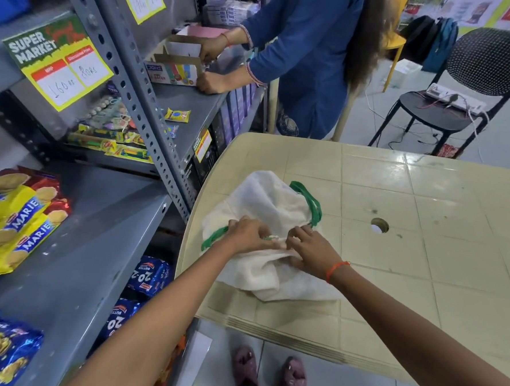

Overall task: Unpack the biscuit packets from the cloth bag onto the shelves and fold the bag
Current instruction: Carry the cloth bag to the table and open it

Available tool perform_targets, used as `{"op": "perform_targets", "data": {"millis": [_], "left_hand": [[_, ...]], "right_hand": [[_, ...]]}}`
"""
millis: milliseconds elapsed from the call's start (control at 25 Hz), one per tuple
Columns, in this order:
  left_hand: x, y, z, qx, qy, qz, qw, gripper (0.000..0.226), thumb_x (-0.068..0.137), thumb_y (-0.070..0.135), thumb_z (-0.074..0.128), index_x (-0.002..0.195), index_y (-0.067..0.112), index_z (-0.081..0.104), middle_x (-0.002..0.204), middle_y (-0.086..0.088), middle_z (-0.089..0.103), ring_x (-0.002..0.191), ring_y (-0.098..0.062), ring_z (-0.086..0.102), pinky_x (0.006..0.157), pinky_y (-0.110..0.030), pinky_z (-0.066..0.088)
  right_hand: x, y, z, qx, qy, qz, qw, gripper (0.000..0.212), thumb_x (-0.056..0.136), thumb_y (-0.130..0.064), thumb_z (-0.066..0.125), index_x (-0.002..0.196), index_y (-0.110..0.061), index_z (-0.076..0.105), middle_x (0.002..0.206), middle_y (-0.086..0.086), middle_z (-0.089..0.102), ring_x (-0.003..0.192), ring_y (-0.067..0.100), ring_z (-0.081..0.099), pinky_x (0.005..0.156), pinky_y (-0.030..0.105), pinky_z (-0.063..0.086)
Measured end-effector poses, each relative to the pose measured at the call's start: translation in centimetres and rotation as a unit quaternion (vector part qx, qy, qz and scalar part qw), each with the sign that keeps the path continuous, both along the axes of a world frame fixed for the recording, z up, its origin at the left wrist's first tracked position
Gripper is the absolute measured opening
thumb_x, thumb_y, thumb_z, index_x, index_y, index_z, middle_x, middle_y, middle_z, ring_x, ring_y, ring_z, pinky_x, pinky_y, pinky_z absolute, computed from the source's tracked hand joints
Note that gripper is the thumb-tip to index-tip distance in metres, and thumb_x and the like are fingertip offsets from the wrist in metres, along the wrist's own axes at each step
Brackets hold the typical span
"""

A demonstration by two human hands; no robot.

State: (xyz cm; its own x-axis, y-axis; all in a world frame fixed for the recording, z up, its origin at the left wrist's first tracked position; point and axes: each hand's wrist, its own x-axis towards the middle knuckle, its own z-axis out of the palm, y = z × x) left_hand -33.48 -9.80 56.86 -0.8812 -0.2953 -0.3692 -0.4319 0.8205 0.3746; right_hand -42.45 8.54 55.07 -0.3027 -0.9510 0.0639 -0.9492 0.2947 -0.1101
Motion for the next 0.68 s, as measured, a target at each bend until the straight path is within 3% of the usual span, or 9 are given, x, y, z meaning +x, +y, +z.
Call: {"op": "perform_targets", "data": {"millis": [80,200,320,400,480,560,640,680], "left_hand": [[-0.1,-0.2,0.2,0.003,0.013,-0.004,1.000,0.034,0.079,0.055,0.060,0.072,0.022,0.056,0.082,0.001,0.066,0.088,-0.023,0.058,0.090,-0.039,0.039],[0.0,-2.8,1.2,0.071,0.133,0.158,0.976,0.026,0.091,0.035,0.055,0.087,0.010,0.062,0.094,-0.011,0.069,0.091,-0.029,0.062,0.082,-0.037,0.046],[0.0,-5.3,2.6,0.145,0.163,0.276,0.936,0.034,0.098,0.030,0.043,0.100,-0.001,0.056,0.105,-0.024,0.062,0.099,-0.035,0.058,0.078,-0.038,0.046],[0.4,-6.1,3.0,0.183,0.159,0.290,0.926,0.035,0.100,0.031,0.042,0.097,-0.002,0.055,0.099,-0.021,0.057,0.093,-0.030,0.056,0.074,-0.034,0.041],[2.1,-6.3,3.6,0.254,0.149,0.264,0.919,0.036,0.097,0.034,0.049,0.095,0.000,0.060,0.091,-0.011,0.057,0.085,-0.020,0.055,0.071,-0.029,0.040],[2.7,-4.3,3.8,0.294,0.099,0.137,0.941,0.028,0.092,0.036,0.058,0.086,0.010,0.064,0.079,0.003,0.056,0.070,-0.007,0.052,0.063,-0.022,0.041],[2.9,-1.3,3.8,0.314,0.008,0.007,0.949,0.032,0.086,0.041,0.064,0.061,0.027,0.051,0.059,0.016,0.040,0.051,0.002,0.034,0.049,-0.012,0.029],[2.9,-0.5,3.4,0.317,-0.027,-0.010,0.948,0.040,0.084,0.046,0.065,0.054,0.028,0.045,0.052,0.015,0.034,0.046,0.001,0.030,0.045,-0.012,0.025]], "right_hand": [[0.2,0.0,-0.1,-0.024,0.015,-0.013,1.000,0.029,0.062,-0.024,0.084,0.079,-0.006,0.068,0.092,0.014,0.068,0.079,0.033,0.065,0.060,0.034,0.056],[0.3,-0.2,-0.2,-0.100,0.009,-0.015,0.995,0.020,0.061,-0.014,0.078,0.073,-0.007,0.064,0.096,0.014,0.069,0.080,0.032,0.065,0.063,0.031,0.056],[0.8,-0.2,-0.3,-0.105,-0.013,0.014,0.994,0.015,0.067,-0.013,0.071,0.077,-0.006,0.062,0.104,0.015,0.068,0.089,0.033,0.066,0.066,0.034,0.056],[1.1,-0.5,-0.2,-0.120,-0.045,-0.035,0.991,0.025,0.070,-0.018,0.071,0.090,-0.006,0.064,0.113,0.016,0.064,0.098,0.035,0.062,0.074,0.038,0.057],[2.1,-2.6,0.0,-0.164,-0.097,-0.098,0.977,0.043,0.069,-0.016,0.072,0.110,-0.005,0.061,0.125,0.019,0.056,0.109,0.037,0.056,0.088,0.042,0.054],[1.6,-4.0,0.6,-0.179,-0.097,-0.132,0.970,0.057,0.069,-0.009,0.070,0.124,-0.005,0.055,0.133,0.021,0.051,0.120,0.037,0.049,0.100,0.043,0.046],[0.6,-4.5,1.0,-0.138,-0.046,-0.068,0.987,0.053,0.066,-0.002,0.068,0.119,-0.004,0.062,0.124,0.019,0.061,0.118,0.035,0.055,0.103,0.043,0.044],[0.3,-4.3,0.9,-0.108,-0.002,-0.005,0.994,0.042,0.063,0.000,0.071,0.105,-0.005,0.070,0.109,0.017,0.069,0.106,0.034,0.063,0.098,0.042,0.048]]}}
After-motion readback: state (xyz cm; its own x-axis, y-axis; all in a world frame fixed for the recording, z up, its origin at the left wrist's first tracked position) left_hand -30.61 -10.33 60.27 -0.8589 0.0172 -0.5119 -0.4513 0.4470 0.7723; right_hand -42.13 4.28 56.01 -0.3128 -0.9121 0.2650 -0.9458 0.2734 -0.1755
